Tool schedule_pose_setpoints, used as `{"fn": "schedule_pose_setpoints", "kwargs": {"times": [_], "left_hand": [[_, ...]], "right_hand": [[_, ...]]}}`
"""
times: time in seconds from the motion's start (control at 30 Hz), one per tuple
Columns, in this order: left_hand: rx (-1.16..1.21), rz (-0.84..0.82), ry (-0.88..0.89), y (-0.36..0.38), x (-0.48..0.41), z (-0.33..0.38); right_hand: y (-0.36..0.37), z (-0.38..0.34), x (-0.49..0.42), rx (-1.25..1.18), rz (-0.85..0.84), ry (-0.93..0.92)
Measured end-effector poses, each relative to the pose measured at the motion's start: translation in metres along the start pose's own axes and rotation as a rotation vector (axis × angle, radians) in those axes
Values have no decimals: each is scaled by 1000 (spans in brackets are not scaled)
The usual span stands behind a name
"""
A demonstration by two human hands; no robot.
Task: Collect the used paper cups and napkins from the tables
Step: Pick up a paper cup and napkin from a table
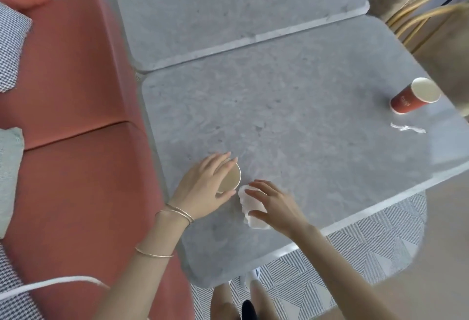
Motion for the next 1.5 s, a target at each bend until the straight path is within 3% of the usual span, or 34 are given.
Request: {"fn": "schedule_pose_setpoints", "kwargs": {"times": [0.1, 0.33, 0.53, 1.1, 1.5], "left_hand": [[29, 1, 14, 3, 1, -2], [46, -25, 41, 0, 3, -3], [23, -46, 130, -12, -23, 18], [-53, 118, 529, -94, -126, 216], [-41, 232, 489, -101, -189, 358]], "right_hand": [[8, 3, 0, -10, 30, -5], [14, 7, 9, 33, 318, -161], [-25, 10, 30, 42, 417, -50], [-237, 43, 186, 230, 851, 202], [-339, 140, 285, 308, 913, 209]]}}
Point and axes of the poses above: each hand's wrist, its own x-axis away from the middle knuckle, its own y-axis out of the palm, z = x × y, the point moved 2 cm from there along -x, towards the middle knuckle, and after that the axes turned 7 degrees about -x, right-handed, at the moved point
